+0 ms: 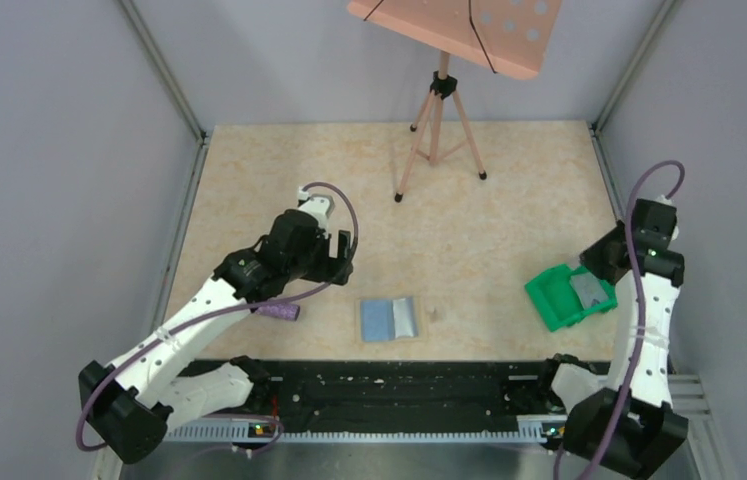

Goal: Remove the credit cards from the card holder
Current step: Place the credit card in the storage box.

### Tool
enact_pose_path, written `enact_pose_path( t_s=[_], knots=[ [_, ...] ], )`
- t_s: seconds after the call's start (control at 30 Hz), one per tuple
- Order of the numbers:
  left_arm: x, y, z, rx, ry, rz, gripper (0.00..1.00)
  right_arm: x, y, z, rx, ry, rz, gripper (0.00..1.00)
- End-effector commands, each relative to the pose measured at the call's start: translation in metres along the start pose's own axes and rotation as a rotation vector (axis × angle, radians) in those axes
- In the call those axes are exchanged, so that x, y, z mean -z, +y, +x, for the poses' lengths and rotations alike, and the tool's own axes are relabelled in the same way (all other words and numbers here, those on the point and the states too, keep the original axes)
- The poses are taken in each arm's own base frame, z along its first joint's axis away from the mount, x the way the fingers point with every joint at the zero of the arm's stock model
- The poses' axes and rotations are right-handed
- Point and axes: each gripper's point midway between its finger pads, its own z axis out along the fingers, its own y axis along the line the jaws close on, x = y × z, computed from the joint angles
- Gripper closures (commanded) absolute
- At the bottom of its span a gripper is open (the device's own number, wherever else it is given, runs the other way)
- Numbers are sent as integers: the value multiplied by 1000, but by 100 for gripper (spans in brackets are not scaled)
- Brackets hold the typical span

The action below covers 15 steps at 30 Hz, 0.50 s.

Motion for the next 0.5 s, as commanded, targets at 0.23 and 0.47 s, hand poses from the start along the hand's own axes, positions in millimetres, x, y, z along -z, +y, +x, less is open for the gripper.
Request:
enact_pose_path(
  t_s=[0.23,0.47],
  knots=[
    [12,-2,-3,-5,-71,36,12,1,-44,-18,-45,102,55,100],
    [6,0,3,-5,-38,20,13,12,-43,-27,-33,72,54,100]
  ],
)
